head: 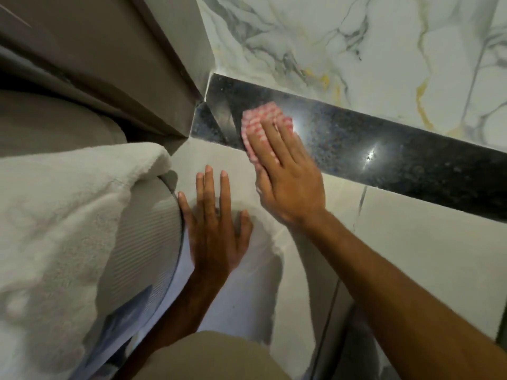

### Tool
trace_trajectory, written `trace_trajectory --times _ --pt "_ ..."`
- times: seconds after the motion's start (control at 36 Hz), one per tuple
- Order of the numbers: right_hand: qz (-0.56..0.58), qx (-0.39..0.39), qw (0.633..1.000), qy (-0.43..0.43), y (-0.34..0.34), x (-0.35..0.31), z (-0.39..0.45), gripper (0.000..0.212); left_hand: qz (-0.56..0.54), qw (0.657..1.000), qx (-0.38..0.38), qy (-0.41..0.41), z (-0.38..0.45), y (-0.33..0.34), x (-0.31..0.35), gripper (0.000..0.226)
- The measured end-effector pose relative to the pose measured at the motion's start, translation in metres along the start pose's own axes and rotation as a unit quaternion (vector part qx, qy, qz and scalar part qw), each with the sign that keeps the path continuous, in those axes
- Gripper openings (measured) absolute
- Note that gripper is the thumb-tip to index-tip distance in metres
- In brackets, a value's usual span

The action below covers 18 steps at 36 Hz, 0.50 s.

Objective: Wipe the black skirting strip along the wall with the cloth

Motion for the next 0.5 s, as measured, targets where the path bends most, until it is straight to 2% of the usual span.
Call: trace_trajectory --times 0.03,0.08,0.14,0.17,0.22,0.28,0.39,0.44,0.5 --pt "0.0 0.002 1.0 0.025 -0.001 0.01 -0.012 0.063 -0.004 1.0 0.001 0.0 0.0 0.0 0.0 0.076" --pt "0.002 0.031 0.99 0.138 -0.008 0.039 -0.027 0.062 -0.009 1.0 0.001 -0.003 0.0 0.002 0.0 0.078" --pt "0.002 0.087 0.96 0.265 -0.019 0.062 -0.034 0.06 -0.006 1.0 0.001 0.0 0.0 0.004 -0.001 0.077" --pt "0.005 0.111 0.946 0.304 -0.024 0.066 -0.036 0.06 -0.003 1.0 0.0 0.001 0.001 0.004 -0.001 0.077" --pt "0.021 0.126 0.939 0.319 -0.026 0.064 -0.036 0.058 0.01 1.0 -0.013 0.0 0.002 0.006 0.0 0.077" --pt "0.046 0.098 0.95 0.294 -0.023 0.053 -0.044 0.059 0.027 0.999 -0.047 -0.008 0.005 0.005 0.003 0.077" --pt "0.092 -0.026 0.963 0.251 -0.023 0.028 -0.091 0.074 0.044 0.987 -0.149 -0.028 0.009 -0.007 0.01 0.077" --pt "0.136 -0.086 0.949 0.272 -0.032 0.019 -0.119 0.079 0.051 0.975 -0.214 -0.025 0.01 -0.021 0.013 0.079" --pt "0.191 -0.141 0.918 0.317 -0.048 0.009 -0.146 0.078 0.049 0.96 -0.276 -0.023 0.007 -0.044 0.015 0.077"
Point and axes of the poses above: each hand's wrist, its own z-axis towards the middle knuckle, its own y-axis out of the palm, x = y × z, the point moved 9 cm from there along z, towards the middle knuckle, and after that the axes turned 2 degrees about -z, right-handed, at the moved point
